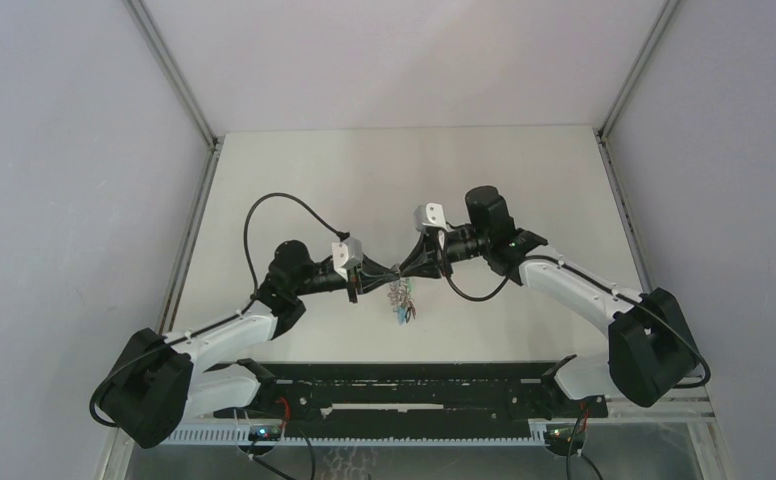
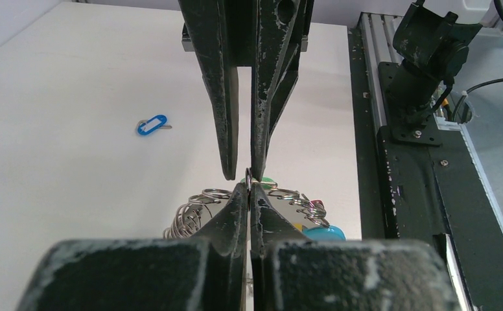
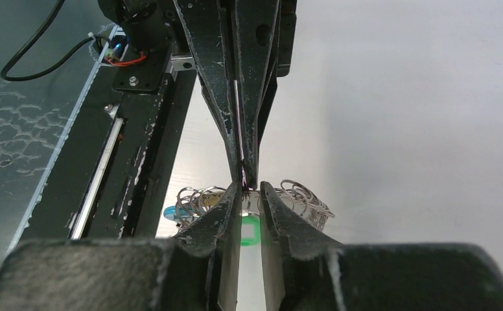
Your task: Put the keys on the keyring
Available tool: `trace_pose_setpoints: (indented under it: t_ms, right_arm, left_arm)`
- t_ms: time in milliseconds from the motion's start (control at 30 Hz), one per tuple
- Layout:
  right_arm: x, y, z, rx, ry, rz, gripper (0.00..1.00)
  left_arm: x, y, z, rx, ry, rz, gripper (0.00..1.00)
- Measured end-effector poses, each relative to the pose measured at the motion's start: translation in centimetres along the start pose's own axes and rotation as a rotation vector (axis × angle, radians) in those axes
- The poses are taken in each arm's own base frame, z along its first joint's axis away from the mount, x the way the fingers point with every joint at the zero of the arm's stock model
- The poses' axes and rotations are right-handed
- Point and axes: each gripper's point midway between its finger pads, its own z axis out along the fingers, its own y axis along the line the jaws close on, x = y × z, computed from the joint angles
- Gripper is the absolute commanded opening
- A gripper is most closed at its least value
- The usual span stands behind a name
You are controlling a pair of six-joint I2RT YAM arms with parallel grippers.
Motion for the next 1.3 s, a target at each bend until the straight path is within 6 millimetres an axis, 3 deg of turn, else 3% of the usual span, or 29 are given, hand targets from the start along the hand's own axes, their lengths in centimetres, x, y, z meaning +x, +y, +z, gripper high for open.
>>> trace_pose_setpoints:
  t_ms: [167,267,500,733,1300]
  right_arm:
    - [0.2,0.1,0.2,-0.016,0.007,0.015,0.13]
    - [0.5,0.3,0.3,-0.029,0.017,0.031,0.0]
    - [0.3,0.5,0.3,-0.04,0.048,0.045,0.0]
    - [0.0,0.5,0.1,0.001,0.139,0.057,0.0]
    - [0.8,0.7,0.4,0.042,0.384,0.078,0.0]
  left_arm:
    - [0.1,-0.1,-0.1,-0.002,-0.005,0.001,0.0]
    - [0.3,-0.2,-0.2,-0.003,-0.008,-0.003,0.0]
    - [0.2,-0.2,-0.2,-0.006,-0.02,-0.003,0.0]
    - [-0.1,0.1,-0.2,-0.016,-0.031,0.007,0.13]
    - [0.8,0.4,0.1,-0.021,-0.011,-0.012,0.15]
